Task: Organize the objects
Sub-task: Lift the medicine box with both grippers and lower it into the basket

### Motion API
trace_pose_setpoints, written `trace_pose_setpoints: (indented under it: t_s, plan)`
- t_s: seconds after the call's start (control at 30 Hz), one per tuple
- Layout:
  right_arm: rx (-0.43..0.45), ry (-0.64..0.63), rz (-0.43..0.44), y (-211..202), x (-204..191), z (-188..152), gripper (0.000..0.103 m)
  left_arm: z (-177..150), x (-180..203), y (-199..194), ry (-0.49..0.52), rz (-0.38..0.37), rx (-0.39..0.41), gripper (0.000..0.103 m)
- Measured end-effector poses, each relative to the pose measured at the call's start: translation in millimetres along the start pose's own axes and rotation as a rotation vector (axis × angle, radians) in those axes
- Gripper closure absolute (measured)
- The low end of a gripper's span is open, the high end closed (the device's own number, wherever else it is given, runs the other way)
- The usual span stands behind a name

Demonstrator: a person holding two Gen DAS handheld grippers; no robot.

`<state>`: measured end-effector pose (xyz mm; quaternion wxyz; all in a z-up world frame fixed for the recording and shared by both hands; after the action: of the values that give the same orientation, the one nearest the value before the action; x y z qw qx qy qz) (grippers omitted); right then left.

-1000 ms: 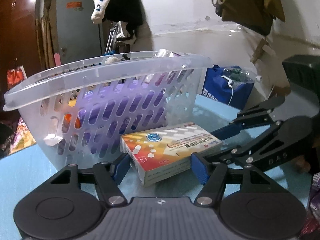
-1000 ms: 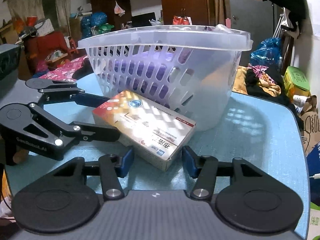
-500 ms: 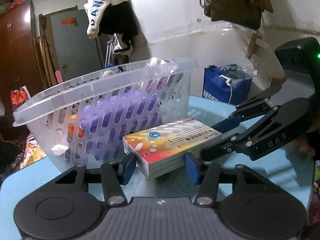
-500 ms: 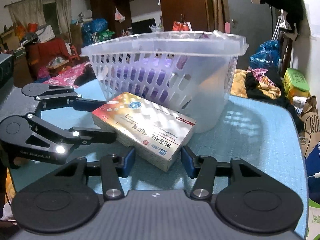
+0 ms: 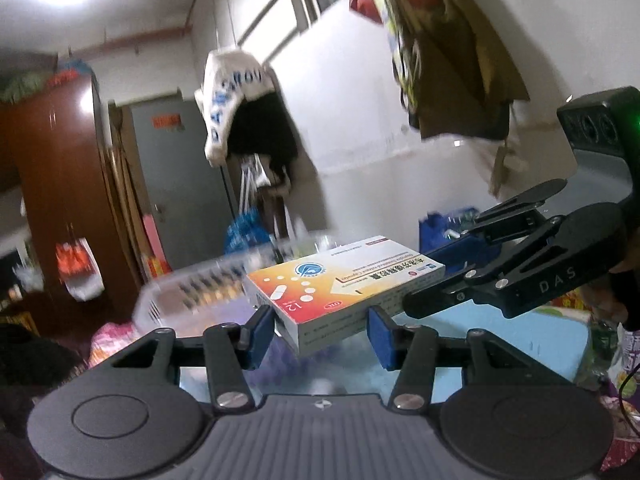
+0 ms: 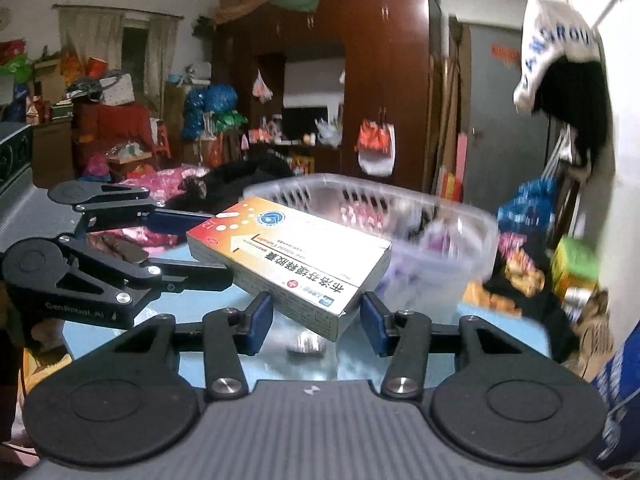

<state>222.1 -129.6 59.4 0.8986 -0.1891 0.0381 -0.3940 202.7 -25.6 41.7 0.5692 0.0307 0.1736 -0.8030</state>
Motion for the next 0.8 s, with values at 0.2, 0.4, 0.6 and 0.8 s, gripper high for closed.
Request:
trace_pose_setpoints:
  t_s: [0.2, 0.4, 0.6, 0.8]
  plan:
    - [0.000, -0.044, -0.029, 31, 16, 59, 0.051, 46, -38, 18, 0.004, 0.032, 0.029, 0.048]
    - [-0.066, -0.034, -0.057, 90, 37, 72, 0.052, 50, -79, 69, -0.050, 0.029, -0.026, 0.048]
    - [-0.117, -0.008, -0.054, 123, 53, 63, 0.052, 42, -98, 105, -0.075, 0.047, -0.071, 0.048]
    - [-0.110, 0.018, -0.136, 111, 62, 50, 0.039, 22, -124, 121, -0.116, 0.144, -0.100, 0.024]
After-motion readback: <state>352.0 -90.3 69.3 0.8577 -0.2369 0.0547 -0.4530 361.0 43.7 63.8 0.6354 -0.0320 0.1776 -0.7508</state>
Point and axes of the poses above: each gripper's, at about its wrist camera, not at the fingertips, and y roughly the way its jaws point, x to its right, z to its top, the point moved 10 cm from there along y, roughly the way its jaws point, and after that the axes turned 2 degrees about -x, right-handed, at the moved point
